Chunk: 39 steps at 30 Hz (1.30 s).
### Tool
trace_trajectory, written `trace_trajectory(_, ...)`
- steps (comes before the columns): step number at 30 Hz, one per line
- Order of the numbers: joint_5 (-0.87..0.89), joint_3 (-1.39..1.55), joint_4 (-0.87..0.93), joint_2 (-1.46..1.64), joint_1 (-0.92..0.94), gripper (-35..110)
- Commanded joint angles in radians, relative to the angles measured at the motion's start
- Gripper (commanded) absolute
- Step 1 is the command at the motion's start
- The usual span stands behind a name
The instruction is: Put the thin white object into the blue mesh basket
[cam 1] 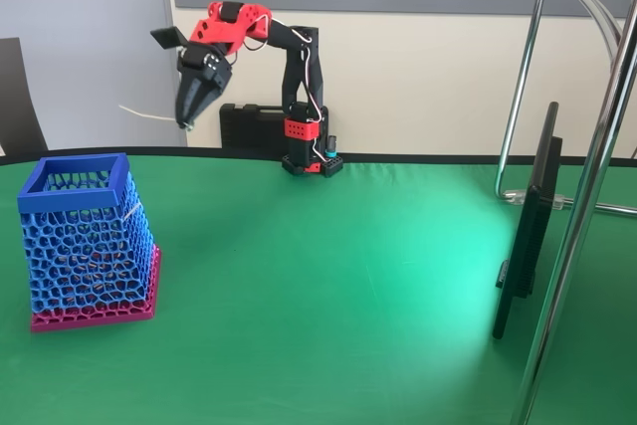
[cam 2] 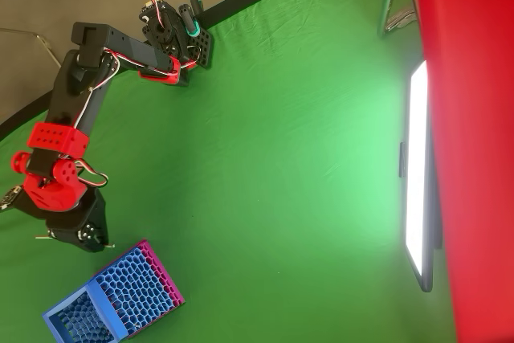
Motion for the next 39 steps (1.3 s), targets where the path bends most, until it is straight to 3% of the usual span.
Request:
trace_trajectory(1,-0.025,-0.112,0.002,-0.021,0.018,5)
trace_trajectory(15,-0.101,-0.537,0.005,-0.305,0.118,5)
trace_trajectory(26,-0.121,-0.927,0.114,-0.586,0.163,5)
trace_trajectory(32,-0.135,-0.968,0.106,-0.627,0.155,6)
trace_trajectory(39,-0.143,-0.945,-0.043,-0.673,0.130,7)
